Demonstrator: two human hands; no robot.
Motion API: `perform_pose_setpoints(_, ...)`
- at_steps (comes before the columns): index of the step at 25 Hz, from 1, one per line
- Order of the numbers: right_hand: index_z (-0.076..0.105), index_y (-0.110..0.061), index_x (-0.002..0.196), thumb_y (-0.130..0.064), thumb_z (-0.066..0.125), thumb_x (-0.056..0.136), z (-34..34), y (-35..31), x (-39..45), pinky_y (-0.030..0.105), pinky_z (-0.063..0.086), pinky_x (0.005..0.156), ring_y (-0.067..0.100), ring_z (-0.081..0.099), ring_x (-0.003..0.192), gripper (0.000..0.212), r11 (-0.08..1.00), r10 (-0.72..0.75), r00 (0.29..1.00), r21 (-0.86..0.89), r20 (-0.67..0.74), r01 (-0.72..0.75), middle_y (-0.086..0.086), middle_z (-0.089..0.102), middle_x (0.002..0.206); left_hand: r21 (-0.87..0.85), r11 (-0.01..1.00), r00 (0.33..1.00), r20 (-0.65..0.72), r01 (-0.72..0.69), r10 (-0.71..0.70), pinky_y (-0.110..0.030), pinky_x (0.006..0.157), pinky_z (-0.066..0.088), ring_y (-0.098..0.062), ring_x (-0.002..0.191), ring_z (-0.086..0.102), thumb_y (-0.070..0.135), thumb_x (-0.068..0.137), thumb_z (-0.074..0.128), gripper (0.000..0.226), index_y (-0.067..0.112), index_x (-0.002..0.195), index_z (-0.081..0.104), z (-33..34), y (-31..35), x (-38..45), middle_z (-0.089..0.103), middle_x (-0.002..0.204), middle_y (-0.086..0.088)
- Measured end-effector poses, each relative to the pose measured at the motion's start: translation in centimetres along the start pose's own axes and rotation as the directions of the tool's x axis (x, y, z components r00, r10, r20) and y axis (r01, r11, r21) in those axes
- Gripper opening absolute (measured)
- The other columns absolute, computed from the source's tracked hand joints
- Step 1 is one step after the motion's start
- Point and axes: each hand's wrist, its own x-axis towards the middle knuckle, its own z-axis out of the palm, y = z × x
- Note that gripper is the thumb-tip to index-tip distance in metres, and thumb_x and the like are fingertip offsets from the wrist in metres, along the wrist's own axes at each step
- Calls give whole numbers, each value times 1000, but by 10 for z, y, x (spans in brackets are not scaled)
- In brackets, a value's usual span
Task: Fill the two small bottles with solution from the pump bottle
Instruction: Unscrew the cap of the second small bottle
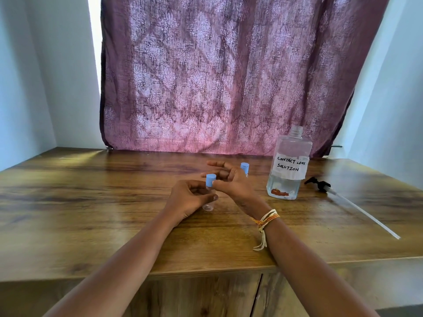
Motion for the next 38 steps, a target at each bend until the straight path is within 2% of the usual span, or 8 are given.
perform_pose_setpoints(4,57,-16,122,4,74,78,-1,1,3,42,54,92,20,62,97,52,1000,-3,999,-26,-42,2,9,63,111,1,1000,1000,-11,-19,19,-50,90,56,-24,88,74,17,65,88,24,25,85,78,1,-1,0,79,85,-3)
perform_pose_setpoints(8,56,-7,121,4,77,74,-2,1,4,29,56,78,22,61,88,53,1000,-24,994,-5,-104,23,13,60,93,21,999,999,-23,-31,31,-49,88,58,-23,85,75,17,65,88,21,24,81,78,2,-3,2,79,84,-4)
perform_pose_setpoints(13,54,-18,124,-3,66,71,-4,0,3,24,53,77,14,67,89,56,997,-5,1000,80,21,3,10,70,108,-7,1000,1000,-7,-20,20,-44,90,58,-18,83,74,15,67,87,26,20,90,77,2,0,0,78,86,-4)
perform_pose_setpoints(16,53,-25,125,2,74,75,-5,1,4,31,55,84,13,65,88,60,1000,-15,1000,6,17,14,8,67,114,-14,999,999,4,-34,34,-49,90,57,-23,87,74,17,67,87,26,21,91,78,1,-2,1,79,86,-4)
perform_pose_setpoints(20,55,-19,121,6,72,78,-3,1,4,22,54,72,13,68,79,53,1000,-18,998,23,-62,19,7,68,92,2,1000,1000,-4,-20,20,-49,90,57,-22,87,75,21,64,89,30,19,92,78,1,-5,4,78,86,-4)
perform_pose_setpoints(27,52,-25,125,7,69,77,-4,-1,3,29,56,81,19,65,91,60,998,-19,1000,57,-8,19,12,68,110,9,999,999,-6,-54,54,-48,90,57,-23,88,74,23,69,86,28,15,94,77,2,-6,4,78,87,-5)
perform_pose_setpoints(33,53,-19,127,10,67,79,-5,0,2,34,56,85,22,67,90,57,999,-22,999,24,-42,24,1,71,91,14,998,998,-9,-63,63,-48,91,57,-23,88,74,22,69,85,27,16,95,78,1,-6,4,78,88,-4)
perform_pose_setpoints(38,52,-19,129,8,71,78,-4,0,2,36,56,86,19,66,94,61,1000,-6,1000,-14,-2,6,12,69,112,27,997,997,-6,-78,79,-46,90,57,-21,90,74,22,71,85,30,16,99,77,1,-5,3,78,90,-5)
